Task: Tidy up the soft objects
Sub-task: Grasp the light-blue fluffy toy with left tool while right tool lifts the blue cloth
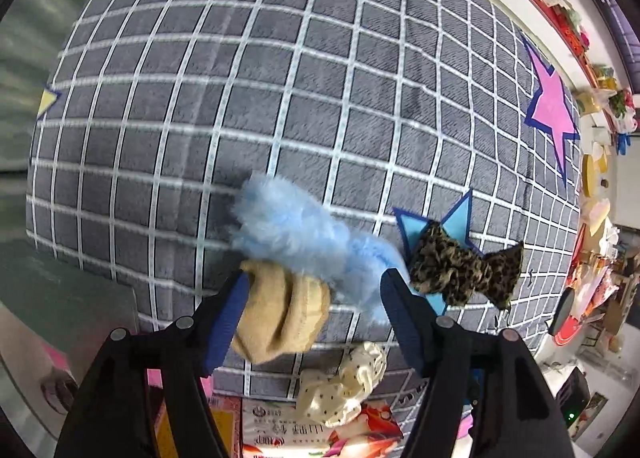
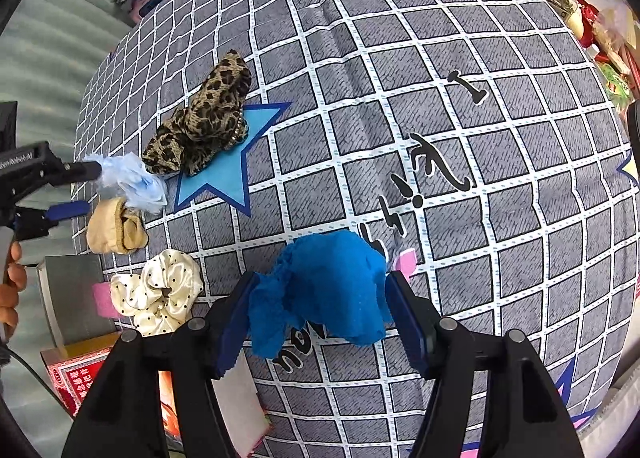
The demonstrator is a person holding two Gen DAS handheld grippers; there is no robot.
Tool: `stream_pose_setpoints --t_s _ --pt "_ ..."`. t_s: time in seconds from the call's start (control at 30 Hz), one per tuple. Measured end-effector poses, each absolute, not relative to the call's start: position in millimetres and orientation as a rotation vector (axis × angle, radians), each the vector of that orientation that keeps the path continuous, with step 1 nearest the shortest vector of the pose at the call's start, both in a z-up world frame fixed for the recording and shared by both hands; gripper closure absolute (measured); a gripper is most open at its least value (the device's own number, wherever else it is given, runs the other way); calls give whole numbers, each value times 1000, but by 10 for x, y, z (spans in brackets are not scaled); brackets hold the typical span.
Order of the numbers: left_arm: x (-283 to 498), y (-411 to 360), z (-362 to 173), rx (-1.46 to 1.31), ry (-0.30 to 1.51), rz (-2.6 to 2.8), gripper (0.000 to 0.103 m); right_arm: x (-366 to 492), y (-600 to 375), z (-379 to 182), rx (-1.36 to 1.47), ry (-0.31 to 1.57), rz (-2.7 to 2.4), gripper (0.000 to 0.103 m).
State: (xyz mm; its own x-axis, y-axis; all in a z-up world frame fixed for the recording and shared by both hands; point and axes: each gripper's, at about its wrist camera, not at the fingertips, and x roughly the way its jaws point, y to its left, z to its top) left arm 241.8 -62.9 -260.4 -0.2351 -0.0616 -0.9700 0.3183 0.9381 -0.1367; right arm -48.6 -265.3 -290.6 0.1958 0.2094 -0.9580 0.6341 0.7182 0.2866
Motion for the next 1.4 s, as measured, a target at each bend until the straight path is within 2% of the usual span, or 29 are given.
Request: stream_pose_setpoints --t_s 0.07,0.2,0.37,0.43,0.5,0.53,0.6,0.63,0.67,1.0,1.4 --pt "2466 -744 -2640 241 1780 -366 27 -467 -2652 -2924 772 1374 -342 37" --pt "2444 -986 -2940 354 1813 -363 27 -355 -2582 -2972 732 1382 -325 37" --pt "2380 -1088 -3070 423 1793 -358 28 -207 -2494 -3087 639 1397 -335 37" --pt "2391 -1127 -3026 451 1771 -387 43 -170 -2477 -3116 625 1401 -337 37" --pt "2301 -1244 -2983 507 1754 -419 70 -142 -2469 -3128 612 1417 -335 38" --pt "2251 -1319 -2958 541 1742 -455 76 -133 -2466 -3135 603 1427 -336 49" --pt "2213 -1374 -2903 578 1707 -486 82 -134 -2474 -3121 609 1430 -323 68" --pt "2189 -1391 -2875 571 1691 -505 82 -148 -2490 -3113 642 1425 -311 74" --pt "2168 -1407 -2847 551 1682 -525 83 -150 -2490 -3104 653 1421 -310 75" --pt "1758 -1439 -1950 524 1487 -682 83 -504 -2607 -2689 752 1324 -273 75" --pt "409 -1241 -1738 670 1379 -834 83 -699 -2512 -2297 760 1282 -262 75"
